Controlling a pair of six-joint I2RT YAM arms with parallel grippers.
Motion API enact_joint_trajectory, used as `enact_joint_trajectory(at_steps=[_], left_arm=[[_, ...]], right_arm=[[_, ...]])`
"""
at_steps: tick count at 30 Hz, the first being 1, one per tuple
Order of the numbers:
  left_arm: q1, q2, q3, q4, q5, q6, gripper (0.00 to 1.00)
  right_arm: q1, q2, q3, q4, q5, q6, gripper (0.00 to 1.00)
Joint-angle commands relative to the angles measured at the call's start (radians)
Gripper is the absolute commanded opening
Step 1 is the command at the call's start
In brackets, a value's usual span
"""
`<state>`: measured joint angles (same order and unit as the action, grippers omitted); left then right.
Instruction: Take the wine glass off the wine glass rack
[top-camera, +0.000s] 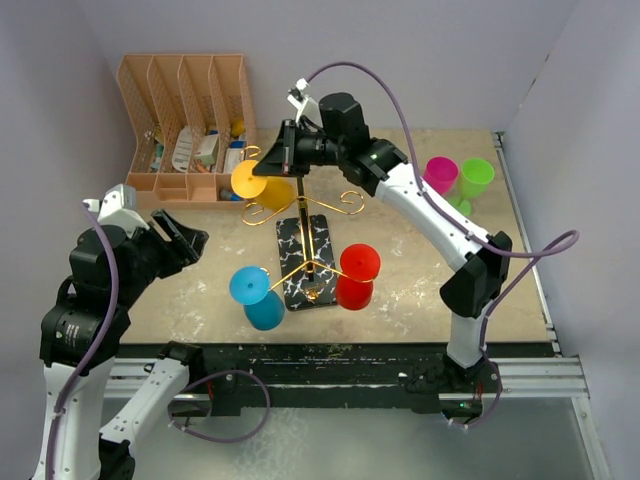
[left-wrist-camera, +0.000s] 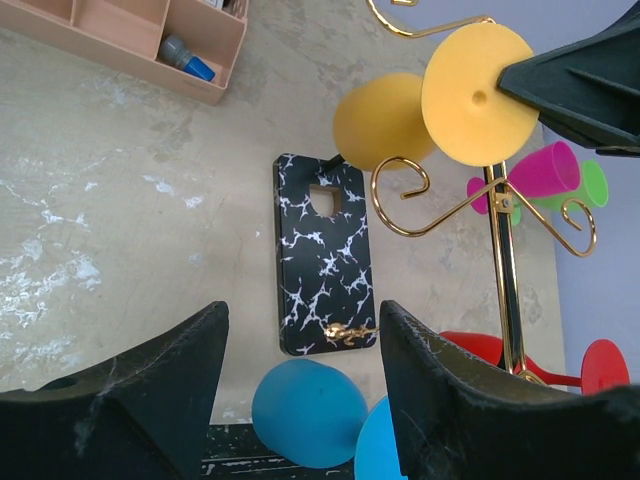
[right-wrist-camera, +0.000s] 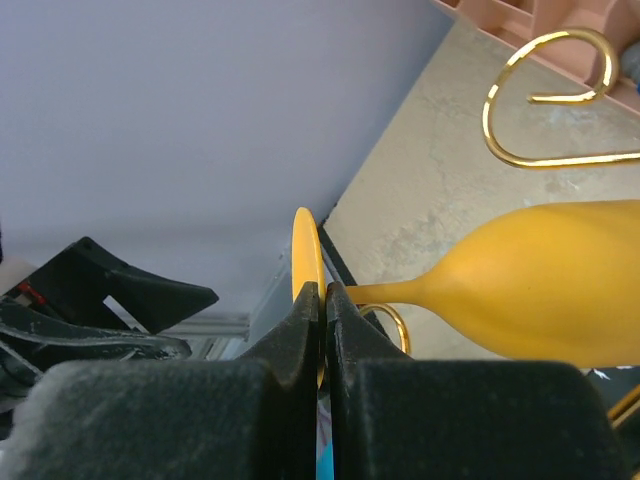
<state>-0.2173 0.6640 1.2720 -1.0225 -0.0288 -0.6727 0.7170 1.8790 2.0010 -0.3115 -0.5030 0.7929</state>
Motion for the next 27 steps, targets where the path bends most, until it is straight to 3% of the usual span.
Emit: enact_joint_trajectory(at_steps=[1, 12, 14, 18, 23, 27], left_arm=[[-0.002, 0.007, 0.045, 0.016, 0.003, -0.012, 0.66], [-0.002, 0.013, 0.030, 0.050, 0.023, -0.031, 0.66], [-0.002, 0.017, 0.034, 0.065, 0.034, -0.038, 0.66], [-0.002, 0.045, 0.073, 0.114, 0.105, -0.085, 0.66], [-0.002, 0.111, 0.137, 0.243, 0.290, -0.235, 0.71], [-0.002, 0.163, 0.164, 0.342, 0.408, -0.384, 0.73]], right_arm=[[-0.006, -0.036, 0.108, 0.110, -0.076, 0.051, 0.00], [-0.069, -0.206, 0.176, 0.085, -0.104, 0.002, 0.00], [-0.069, -0.241, 0.207, 0.033, -0.046, -0.100, 0.00], [-0.039, -0.348, 0.173, -0.051, 0.169, -0.456, 0.00], [0.098, -0.504, -0.070, -0.015, 0.533, -0.878, 0.00], [0.206, -0.645, -0.308, 0.141, 0.718, -1.080, 0.00]])
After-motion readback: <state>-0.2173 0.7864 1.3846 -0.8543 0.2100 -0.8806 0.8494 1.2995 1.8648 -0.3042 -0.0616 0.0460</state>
